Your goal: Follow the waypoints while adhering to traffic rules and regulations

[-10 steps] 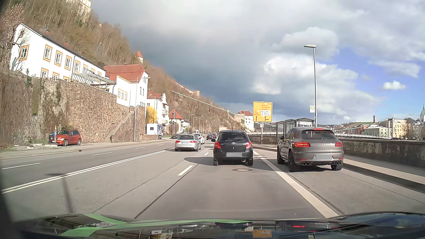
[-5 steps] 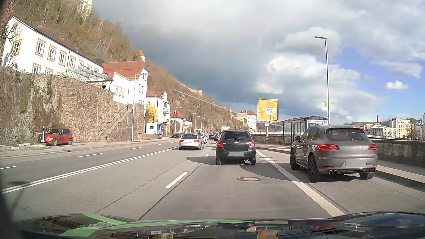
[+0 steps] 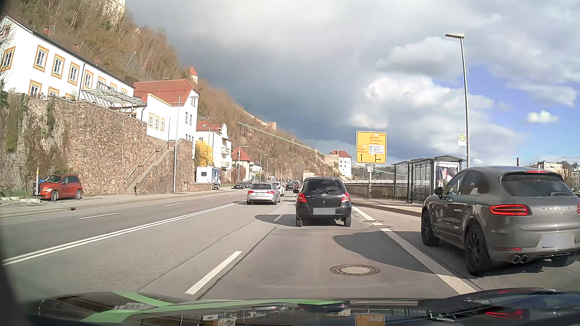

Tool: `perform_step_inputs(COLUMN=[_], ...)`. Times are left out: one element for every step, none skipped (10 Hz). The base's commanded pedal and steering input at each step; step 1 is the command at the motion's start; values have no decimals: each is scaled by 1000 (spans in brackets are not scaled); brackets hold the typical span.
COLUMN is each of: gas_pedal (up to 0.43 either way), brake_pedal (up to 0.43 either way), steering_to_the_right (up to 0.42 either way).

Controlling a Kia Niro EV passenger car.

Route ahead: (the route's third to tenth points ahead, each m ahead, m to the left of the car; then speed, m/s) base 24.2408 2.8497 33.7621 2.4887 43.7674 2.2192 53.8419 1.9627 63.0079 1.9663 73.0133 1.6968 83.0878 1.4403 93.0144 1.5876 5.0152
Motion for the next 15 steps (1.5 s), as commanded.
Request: perform_step_inputs(gas_pedal=[110,87,39,0,0,0,0,0,0,0,0,0,0,0,0], brake_pedal=[0,0,0,0,0,0,0,0,0,30,79,79,79,85,98], steering_to_the_right=[4,5,5,8,11,12,12,12,11,10,10,10,9,8,8])
